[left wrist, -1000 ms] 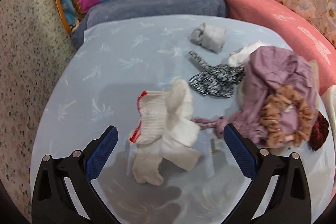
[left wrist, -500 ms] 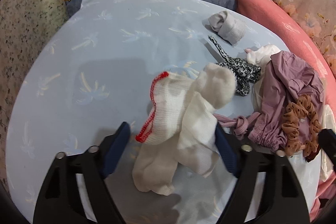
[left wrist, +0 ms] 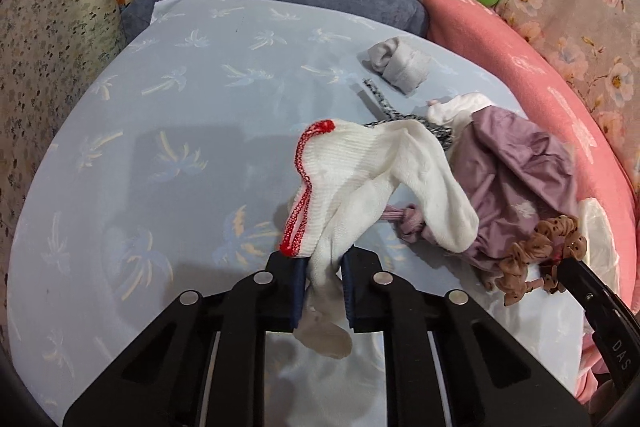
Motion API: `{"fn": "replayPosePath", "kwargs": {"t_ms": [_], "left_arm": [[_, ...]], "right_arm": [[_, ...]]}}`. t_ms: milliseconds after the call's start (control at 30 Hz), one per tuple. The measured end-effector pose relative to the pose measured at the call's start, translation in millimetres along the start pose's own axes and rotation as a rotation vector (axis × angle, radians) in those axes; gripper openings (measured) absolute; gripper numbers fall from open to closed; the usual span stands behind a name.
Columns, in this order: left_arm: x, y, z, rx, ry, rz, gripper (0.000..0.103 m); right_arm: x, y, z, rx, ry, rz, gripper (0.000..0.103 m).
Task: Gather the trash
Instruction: 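Carry the white sock in the left tool while the right tool grasps the beige scrunchie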
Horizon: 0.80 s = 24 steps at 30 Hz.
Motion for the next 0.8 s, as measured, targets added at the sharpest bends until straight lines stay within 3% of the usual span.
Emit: {"fn": "replayPosePath", "kwargs": {"t_ms": [333,800], "left_arm": [[29,-43,6,-0.075,-0.044,0.059,0.013],[29,-174,22,-0.317,-0.031,0.219,0.013]], "right_arm": [[42,-45,5,-0.08,-0.062,0.021,0.008],[87,-156,7,-0.257,-0.161,0.111,0.008]]}}
Point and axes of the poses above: each gripper's, at about its wrist camera, not at the fingertips, and x roughly against the way its jaws point, y to its left, z to its underside, the point moved 6 cm from there along -x, roughly the way its jaws point, and after that the axes turned 15 degrees about z, right-handed, at the moved point
